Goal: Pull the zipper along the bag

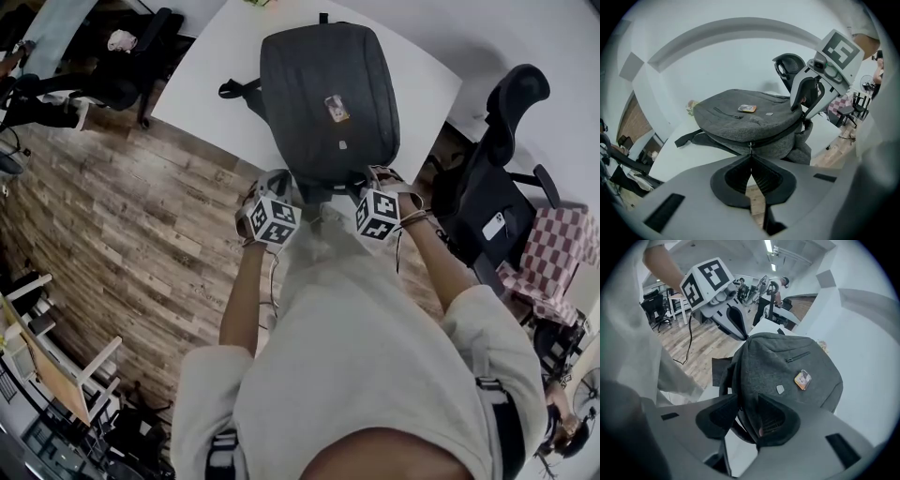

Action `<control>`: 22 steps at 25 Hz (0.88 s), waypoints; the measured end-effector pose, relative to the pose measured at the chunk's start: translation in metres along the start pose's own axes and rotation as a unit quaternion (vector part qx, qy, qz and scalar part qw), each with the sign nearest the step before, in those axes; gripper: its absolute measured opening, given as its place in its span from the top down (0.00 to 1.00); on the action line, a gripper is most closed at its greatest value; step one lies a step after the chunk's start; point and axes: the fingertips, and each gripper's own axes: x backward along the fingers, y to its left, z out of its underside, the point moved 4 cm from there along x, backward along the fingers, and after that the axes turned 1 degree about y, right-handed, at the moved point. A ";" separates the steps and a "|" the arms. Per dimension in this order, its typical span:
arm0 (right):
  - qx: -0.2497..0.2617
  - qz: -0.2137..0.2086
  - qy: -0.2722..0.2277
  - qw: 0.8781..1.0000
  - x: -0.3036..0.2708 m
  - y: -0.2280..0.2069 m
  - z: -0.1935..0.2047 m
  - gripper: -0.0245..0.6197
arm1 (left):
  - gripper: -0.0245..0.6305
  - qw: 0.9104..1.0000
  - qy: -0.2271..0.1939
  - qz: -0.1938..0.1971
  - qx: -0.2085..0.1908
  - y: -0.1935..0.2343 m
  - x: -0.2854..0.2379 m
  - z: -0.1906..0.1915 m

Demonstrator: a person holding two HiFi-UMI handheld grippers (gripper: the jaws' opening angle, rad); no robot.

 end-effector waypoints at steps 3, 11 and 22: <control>0.007 -0.005 0.000 1.000 -0.004 0.003 0.001 0.77 | 0.92 1.000 0.004 -0.002 -0.002 -0.002 0.002 0.002; -0.031 -0.003 -0.030 0.999 -0.002 -0.001 -0.006 0.86 | 0.92 1.000 0.001 -0.003 0.003 -0.003 0.007 0.003; -0.069 -0.021 -0.041 0.997 -0.006 0.007 -0.038 0.87 | 0.92 1.000 0.009 -0.002 0.003 -0.024 0.028 0.005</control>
